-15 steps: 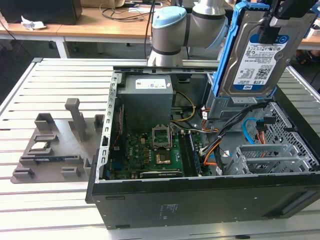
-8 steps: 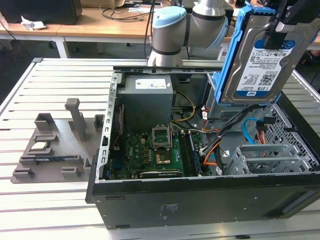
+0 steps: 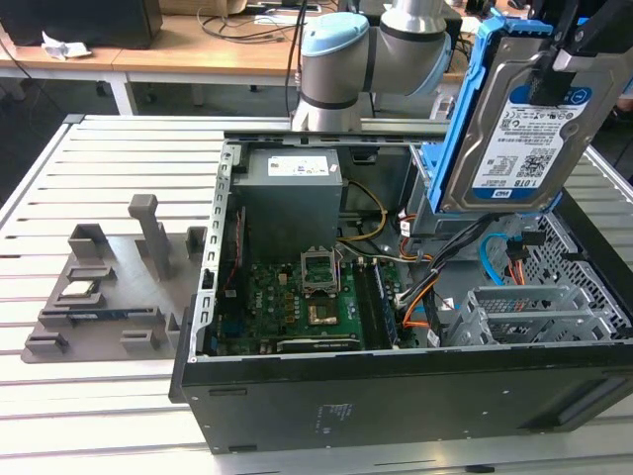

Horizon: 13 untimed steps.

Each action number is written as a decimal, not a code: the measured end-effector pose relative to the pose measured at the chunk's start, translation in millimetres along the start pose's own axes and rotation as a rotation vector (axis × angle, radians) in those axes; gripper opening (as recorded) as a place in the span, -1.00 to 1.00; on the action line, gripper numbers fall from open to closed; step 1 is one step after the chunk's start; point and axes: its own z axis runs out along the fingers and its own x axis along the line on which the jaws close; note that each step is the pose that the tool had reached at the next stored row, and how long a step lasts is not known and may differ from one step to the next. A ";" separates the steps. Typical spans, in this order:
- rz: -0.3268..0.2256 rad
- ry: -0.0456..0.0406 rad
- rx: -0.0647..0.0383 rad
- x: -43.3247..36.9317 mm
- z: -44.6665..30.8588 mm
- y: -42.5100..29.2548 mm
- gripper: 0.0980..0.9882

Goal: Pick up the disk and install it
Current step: 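Pick up the disk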

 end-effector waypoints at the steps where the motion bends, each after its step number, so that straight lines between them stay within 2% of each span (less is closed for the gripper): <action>1: 0.000 0.0001 0.000 3.1 0.0 -0.1 -0.41; 13: 0.000 0.0010 0.000 25.8 0.0 -1.2 -0.41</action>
